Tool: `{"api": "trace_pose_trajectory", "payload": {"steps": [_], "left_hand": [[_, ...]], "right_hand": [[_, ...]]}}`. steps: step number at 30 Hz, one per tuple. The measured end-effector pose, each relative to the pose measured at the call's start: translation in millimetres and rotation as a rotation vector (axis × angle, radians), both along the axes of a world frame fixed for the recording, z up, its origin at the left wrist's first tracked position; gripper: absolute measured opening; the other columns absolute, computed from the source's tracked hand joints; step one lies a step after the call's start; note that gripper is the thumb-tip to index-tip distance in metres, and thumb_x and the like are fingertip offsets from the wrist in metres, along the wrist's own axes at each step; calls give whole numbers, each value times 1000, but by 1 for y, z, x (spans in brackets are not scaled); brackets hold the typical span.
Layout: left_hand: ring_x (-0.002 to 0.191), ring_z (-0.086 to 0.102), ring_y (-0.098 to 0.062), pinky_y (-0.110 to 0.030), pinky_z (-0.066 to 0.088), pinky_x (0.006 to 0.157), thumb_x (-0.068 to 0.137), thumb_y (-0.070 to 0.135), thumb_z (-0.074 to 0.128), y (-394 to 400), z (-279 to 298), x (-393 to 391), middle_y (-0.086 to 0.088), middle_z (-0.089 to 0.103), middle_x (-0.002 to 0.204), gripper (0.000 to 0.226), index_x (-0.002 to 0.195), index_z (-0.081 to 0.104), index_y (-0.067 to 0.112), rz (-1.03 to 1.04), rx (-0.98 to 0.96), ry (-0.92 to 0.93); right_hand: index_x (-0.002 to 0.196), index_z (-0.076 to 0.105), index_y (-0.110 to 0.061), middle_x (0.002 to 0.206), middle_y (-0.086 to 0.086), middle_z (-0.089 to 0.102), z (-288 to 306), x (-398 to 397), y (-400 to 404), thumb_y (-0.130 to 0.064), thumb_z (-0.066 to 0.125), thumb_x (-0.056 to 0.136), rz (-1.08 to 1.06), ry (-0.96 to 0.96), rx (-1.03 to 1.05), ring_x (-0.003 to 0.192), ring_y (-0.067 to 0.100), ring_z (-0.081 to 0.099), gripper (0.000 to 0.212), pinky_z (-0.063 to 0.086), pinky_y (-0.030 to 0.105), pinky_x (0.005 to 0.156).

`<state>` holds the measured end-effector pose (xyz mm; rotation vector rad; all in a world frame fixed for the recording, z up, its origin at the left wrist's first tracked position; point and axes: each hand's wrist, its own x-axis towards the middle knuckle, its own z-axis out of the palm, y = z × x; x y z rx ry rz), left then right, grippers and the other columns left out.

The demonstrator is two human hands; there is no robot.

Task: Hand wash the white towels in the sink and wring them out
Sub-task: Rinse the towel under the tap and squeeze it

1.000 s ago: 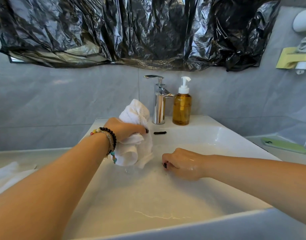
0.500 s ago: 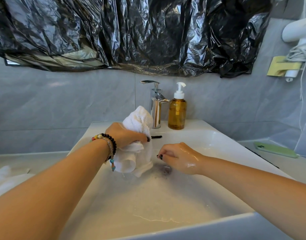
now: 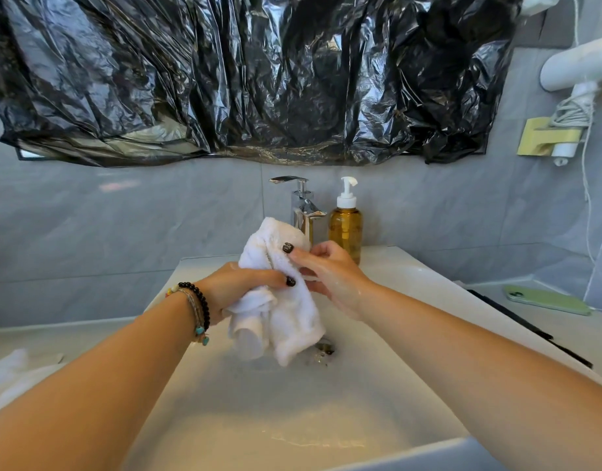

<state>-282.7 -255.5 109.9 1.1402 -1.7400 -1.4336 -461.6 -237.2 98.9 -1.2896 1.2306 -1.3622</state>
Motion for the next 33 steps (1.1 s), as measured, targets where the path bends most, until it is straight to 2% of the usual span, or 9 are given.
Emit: {"api": "trace_pose_trajectory", "payload": {"steps": [5,9,11,18,23,26,29,31,33], "left_hand": [[83,72,-19,-29,59,74,79,7,76,13,-1,-4,-10,74,91,21,99,69,7,-359,111,36],[100,68,-25,-40,56,91,62,21,85,14,-6,-19,-18,71,105,57,113,68,5,-360,-7,-27],[99,70,-24,-41,56,92,62,21,89,15,-8,-28,-14,74,103,49,107,73,9,-268,-108,-64],[94,64,-21,-33,54,87,71,25,84,20,-17,-55,-5,70,94,20,78,66,23,70,-330,-350],[85,63,-20,-31,52,72,70,30,79,20,-20,-61,-3,67,84,21,77,62,21,156,-362,-405],[88,70,-19,-34,58,79,42,39,85,20,-12,-48,-3,73,94,56,93,71,19,137,-213,-283],[85,73,-18,-35,60,83,40,31,88,15,-5,-28,-4,77,94,57,94,76,17,15,-154,-183],[91,73,-24,-40,57,91,40,28,89,10,-1,-13,-9,77,97,59,96,77,12,-53,-100,-142],[98,72,-25,-41,55,95,41,30,91,5,1,-4,-9,76,102,66,102,75,10,-193,-64,-151]], "right_hand": [[140,41,-27,133,0,53,4,6,-3,-40,90,47,44,-123,-110,117,19,59,106,51,40,99],[108,68,-22,108,2,67,13,3,6,-28,91,61,90,78,-167,102,20,64,52,56,32,83],[94,69,-19,90,0,66,17,5,9,-25,90,63,15,125,-182,84,15,63,37,54,28,70],[78,63,-22,85,-2,65,11,19,-1,-36,68,56,-239,287,-75,83,20,64,27,53,28,70],[87,56,-20,74,-6,51,20,28,-4,-39,53,61,-366,581,51,64,12,50,32,31,19,46],[99,59,-18,89,-3,61,24,20,4,-44,72,72,-306,393,23,85,21,62,40,50,25,64],[130,49,-12,120,11,59,27,-1,27,-42,63,89,-42,334,-69,102,31,61,53,53,45,90],[148,32,-18,146,11,39,25,-23,44,-21,62,90,61,655,-271,124,31,48,65,42,45,105],[152,17,-26,155,5,20,22,-40,53,-10,65,78,67,1297,-597,138,28,32,90,39,39,106]]}}
